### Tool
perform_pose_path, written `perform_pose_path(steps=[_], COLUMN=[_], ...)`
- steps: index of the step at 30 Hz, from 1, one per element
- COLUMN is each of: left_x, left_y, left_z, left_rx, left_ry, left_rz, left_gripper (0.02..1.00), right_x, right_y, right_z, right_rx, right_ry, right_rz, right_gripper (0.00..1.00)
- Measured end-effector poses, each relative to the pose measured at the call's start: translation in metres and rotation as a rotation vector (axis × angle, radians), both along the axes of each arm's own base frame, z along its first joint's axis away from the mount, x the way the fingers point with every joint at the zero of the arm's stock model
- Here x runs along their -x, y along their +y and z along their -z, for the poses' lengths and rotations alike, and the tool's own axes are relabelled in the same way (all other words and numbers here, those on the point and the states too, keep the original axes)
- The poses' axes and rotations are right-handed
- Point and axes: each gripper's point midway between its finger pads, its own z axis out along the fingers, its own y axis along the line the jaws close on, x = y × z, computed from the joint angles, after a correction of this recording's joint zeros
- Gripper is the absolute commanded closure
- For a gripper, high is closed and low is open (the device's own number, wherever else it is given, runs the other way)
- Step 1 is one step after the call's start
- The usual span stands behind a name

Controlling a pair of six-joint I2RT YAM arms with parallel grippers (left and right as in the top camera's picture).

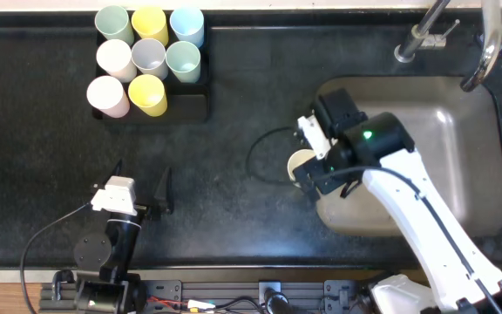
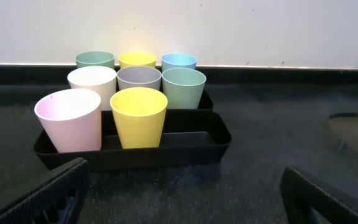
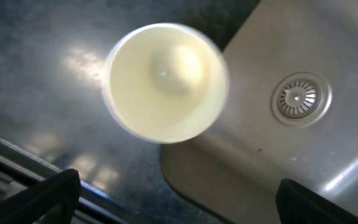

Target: Store Cups

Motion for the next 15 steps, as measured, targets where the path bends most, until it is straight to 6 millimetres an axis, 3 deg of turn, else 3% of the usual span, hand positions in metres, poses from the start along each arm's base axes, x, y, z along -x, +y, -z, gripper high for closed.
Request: perform_pose_path(steps=[7, 15], left_x=[0.0, 0.0], left_y=[0.0, 0.0], left_z=[0.0, 0.0], left_rx=[0.0, 0.0], left_ry=[0.0, 0.0], left_rz=[0.0, 0.0], left_gripper=[0.02, 0.02], right_x=[-0.018, -0.034], right_y=[-0.028, -0.022], right_z=[0.012, 0.032], right_rx=[0.016, 0.012], right_ry=[0.024, 0.039], right_rz=[0.037, -0.015], right_gripper=[0.003, 0.005])
